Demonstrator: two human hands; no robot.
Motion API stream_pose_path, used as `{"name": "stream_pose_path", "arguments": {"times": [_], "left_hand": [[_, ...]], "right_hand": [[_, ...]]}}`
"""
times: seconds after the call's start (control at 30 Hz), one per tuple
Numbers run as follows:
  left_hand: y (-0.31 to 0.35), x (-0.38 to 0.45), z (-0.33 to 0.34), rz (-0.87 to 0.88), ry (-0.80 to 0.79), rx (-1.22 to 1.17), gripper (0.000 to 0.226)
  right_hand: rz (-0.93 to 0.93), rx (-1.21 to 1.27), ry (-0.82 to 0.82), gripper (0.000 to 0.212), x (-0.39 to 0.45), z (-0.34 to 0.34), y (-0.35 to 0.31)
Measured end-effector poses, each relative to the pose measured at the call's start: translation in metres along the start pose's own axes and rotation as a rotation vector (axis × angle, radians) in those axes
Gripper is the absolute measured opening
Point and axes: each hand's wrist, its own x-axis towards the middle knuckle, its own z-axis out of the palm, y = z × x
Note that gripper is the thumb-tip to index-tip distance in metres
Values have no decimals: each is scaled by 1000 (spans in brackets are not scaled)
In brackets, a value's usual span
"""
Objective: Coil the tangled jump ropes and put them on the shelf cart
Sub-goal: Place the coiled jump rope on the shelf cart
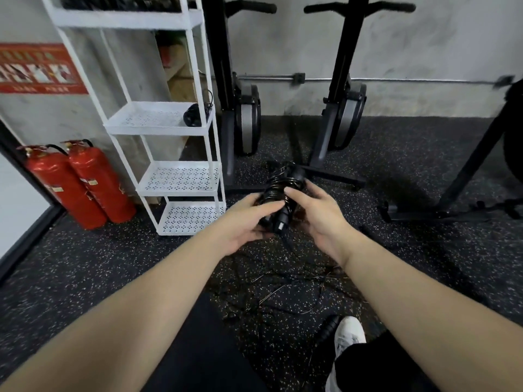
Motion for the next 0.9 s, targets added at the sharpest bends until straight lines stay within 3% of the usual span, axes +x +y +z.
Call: {"name": "stream_pose_path", "arguments": {"times": [0.43,0.57,0.9], "left_hand": [[79,23,-131,176,171,-157,24],[99,45,-172,150,215,-139,16],[147,156,-278,146,465,-174,23]], "right_hand": [[62,-138,-199,28,97,150,-46],[71,-195,-226,32,139,194,-46],[-41,-458,-220,51,242,268,-38]]}}
